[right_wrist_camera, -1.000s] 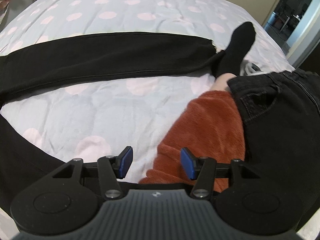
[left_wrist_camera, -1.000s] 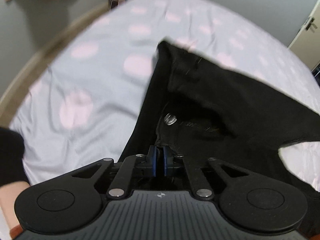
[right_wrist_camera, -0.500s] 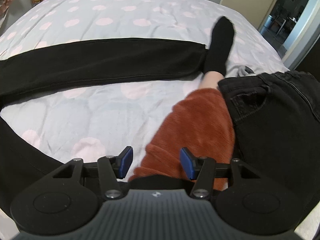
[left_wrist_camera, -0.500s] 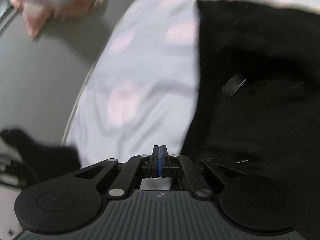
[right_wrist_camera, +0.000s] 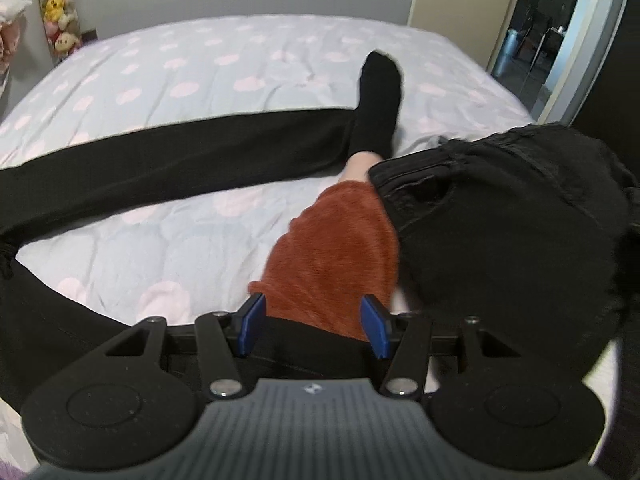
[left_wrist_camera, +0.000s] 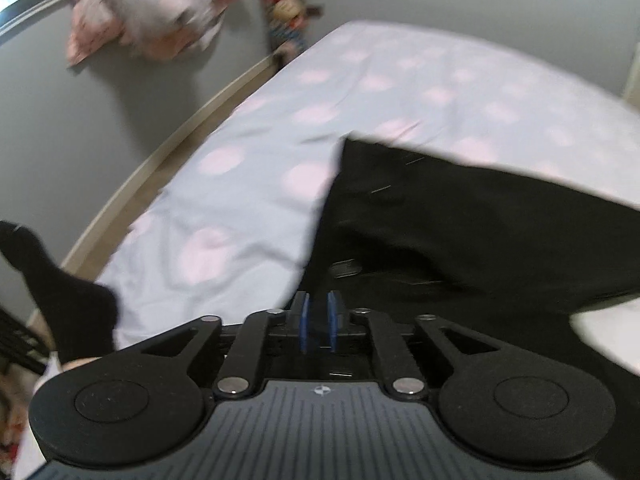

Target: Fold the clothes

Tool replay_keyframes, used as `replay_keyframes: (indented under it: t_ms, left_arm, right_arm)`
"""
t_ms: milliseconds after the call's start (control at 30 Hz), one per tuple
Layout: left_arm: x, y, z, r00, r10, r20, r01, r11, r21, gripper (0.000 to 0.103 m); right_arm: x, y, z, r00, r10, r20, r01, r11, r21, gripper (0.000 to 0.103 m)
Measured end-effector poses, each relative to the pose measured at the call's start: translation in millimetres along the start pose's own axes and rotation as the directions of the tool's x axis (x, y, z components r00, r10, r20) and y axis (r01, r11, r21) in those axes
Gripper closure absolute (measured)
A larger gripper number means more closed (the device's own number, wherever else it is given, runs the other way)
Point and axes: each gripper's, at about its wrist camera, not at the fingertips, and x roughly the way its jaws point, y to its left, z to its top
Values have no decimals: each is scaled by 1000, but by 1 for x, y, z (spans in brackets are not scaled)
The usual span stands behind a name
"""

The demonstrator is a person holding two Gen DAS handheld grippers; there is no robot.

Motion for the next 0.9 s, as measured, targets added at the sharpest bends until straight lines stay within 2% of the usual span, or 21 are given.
replay_keyframes:
  t_ms: [67, 167, 200, 367, 533, 633, 667, 700, 733, 833, 900]
  left_arm:
    - [-21, -29, -10, 997, -70, 23, 70, 998, -5, 83]
    - [-42, -69, -25, 983, -174, 51, 175, 985, -14, 75]
    - [-45, -80, -30, 979, -195, 54, 196, 980, -19, 73]
    - [-37, -123, -70, 958, -286, 33, 288, 954, -88, 71]
    - [-21, -146, -117, 952, -306, 15, 304, 939, -158, 71]
    - [-7, -149, -139, 955, -295, -33, 284, 940, -186, 71]
    - [0, -147, -145, 955, -292, -53, 277, 942, -191, 70]
    - [4, -146, -149, 955, -290, -66, 272, 943, -193, 70]
    - [6, -144, -151, 954, -291, -69, 273, 942, -196, 70]
    - [10, -138, -155, 952, -300, -60, 283, 937, -206, 70]
    - [11, -133, -155, 951, -305, -42, 290, 933, -214, 70]
  right_arm:
    - [-12, -17, -7, 1000, -5, 15, 4, 999, 33, 46]
    - [-19, -47, -21, 1000, 15, 5, -16, 994, 112, 42]
    - [-20, -58, -27, 999, 35, -1, -34, 988, 149, 39]
    - [11, -89, -63, 990, 135, -37, -118, 946, 302, 39]
    - [55, -93, -89, 969, 245, -37, -213, 901, 377, 39]
    - [70, -94, -97, 959, 281, -34, -243, 880, 409, 41]
    - [69, -93, -97, 955, 294, -25, -257, 871, 418, 54]
    - [67, -92, -96, 953, 303, -26, -265, 869, 418, 85]
    - [64, -90, -95, 950, 311, -28, -272, 868, 416, 103]
    - [40, -81, -92, 962, 272, 30, -266, 901, 344, 103]
    - [17, -73, -85, 960, 262, 96, -279, 913, 297, 103]
